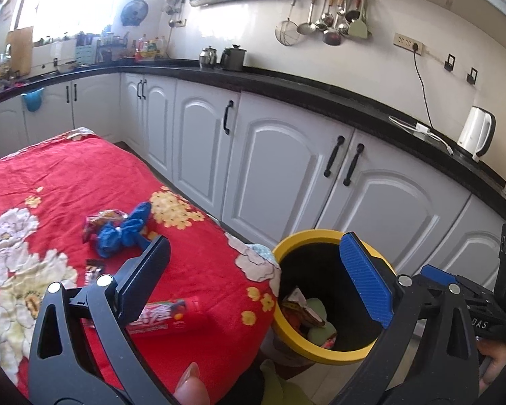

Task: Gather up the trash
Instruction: 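Move both open tools back over the table toward the remaining trash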

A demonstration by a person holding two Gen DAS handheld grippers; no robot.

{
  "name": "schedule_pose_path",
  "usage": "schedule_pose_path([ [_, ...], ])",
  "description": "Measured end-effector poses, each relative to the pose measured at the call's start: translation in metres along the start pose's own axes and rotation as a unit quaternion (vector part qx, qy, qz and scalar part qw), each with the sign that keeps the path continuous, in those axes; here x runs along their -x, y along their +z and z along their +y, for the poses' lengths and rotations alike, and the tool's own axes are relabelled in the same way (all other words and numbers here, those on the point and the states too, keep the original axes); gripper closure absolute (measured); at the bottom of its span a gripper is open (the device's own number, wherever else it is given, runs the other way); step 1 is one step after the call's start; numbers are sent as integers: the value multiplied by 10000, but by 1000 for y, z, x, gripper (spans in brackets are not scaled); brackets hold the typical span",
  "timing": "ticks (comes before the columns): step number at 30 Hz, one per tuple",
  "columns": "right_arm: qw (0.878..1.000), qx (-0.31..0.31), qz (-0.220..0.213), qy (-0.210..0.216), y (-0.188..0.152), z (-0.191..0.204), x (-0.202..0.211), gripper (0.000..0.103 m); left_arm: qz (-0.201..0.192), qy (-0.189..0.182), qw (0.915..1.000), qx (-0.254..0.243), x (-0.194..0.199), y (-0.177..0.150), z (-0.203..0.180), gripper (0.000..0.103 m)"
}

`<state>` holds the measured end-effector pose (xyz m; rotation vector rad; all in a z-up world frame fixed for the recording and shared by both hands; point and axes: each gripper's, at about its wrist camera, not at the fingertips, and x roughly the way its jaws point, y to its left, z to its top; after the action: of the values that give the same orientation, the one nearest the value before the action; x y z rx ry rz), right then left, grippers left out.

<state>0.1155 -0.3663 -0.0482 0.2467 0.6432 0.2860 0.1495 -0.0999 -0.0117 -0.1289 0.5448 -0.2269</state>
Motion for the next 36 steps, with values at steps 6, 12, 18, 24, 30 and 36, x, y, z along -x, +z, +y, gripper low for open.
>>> schedule_pose_path([
  [6, 9998, 167, 12, 116, 3, 21, -1, 21, -121, 174, 9997, 106, 14, 3, 19, 11],
  [12, 9991, 341, 6, 262, 10, 44, -2, 21, -207, 385, 9987, 248, 27, 5, 43, 11],
  [18, 9975, 560, -9, 431, 18, 71, -6, 20, -259, 557, 9973, 412, 37, 5, 66, 11],
  [24, 9949, 803, -20, 603, 23, 101, -12, 20, -280, 685, 9957, 559, 46, 4, 87, 11],
  [30, 9930, 928, -29, 735, 26, 124, -20, 16, -292, 827, 9943, 610, 54, 3, 104, 11],
  [36, 9909, 1050, 40, 844, 28, 145, -34, 15, -64, 1082, 9913, 744, 51, 0, 128, 11],
])
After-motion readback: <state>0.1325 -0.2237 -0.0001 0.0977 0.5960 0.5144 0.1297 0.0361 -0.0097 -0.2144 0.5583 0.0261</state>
